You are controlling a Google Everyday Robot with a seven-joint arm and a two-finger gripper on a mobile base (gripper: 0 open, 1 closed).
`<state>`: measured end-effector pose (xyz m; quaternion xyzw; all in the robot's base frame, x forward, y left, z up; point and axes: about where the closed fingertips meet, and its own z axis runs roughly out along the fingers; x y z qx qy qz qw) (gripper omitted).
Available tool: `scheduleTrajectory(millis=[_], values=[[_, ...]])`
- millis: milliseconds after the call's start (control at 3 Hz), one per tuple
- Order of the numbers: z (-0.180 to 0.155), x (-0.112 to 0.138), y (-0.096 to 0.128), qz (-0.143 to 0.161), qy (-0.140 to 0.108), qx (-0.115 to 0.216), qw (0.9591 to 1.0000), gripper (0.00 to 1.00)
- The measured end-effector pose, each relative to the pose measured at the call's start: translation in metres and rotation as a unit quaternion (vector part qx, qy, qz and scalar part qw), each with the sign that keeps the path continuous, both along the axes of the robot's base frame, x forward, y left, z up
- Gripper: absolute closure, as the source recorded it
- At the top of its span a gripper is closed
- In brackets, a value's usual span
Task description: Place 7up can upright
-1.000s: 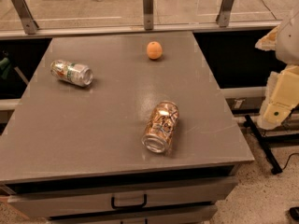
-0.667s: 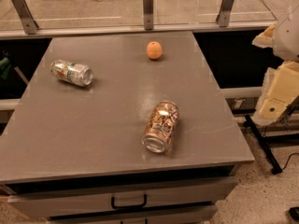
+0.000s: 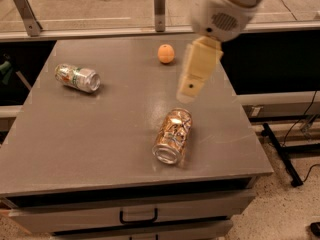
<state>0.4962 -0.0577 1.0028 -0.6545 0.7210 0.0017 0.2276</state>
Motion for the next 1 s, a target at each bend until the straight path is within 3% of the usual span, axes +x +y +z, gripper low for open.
scheduleTrajectory(millis=[333, 667, 1000], values=[[0.023, 0.027, 0.091, 0.039, -0.023, 0.030, 0.9985, 0.00], [0.032, 0.025, 0.115, 0.058, -0.030, 0.036, 0.9972, 0.00], [0.032, 0.024, 0.114, 0.057, -0.031, 0.036, 0.9973, 0.00]])
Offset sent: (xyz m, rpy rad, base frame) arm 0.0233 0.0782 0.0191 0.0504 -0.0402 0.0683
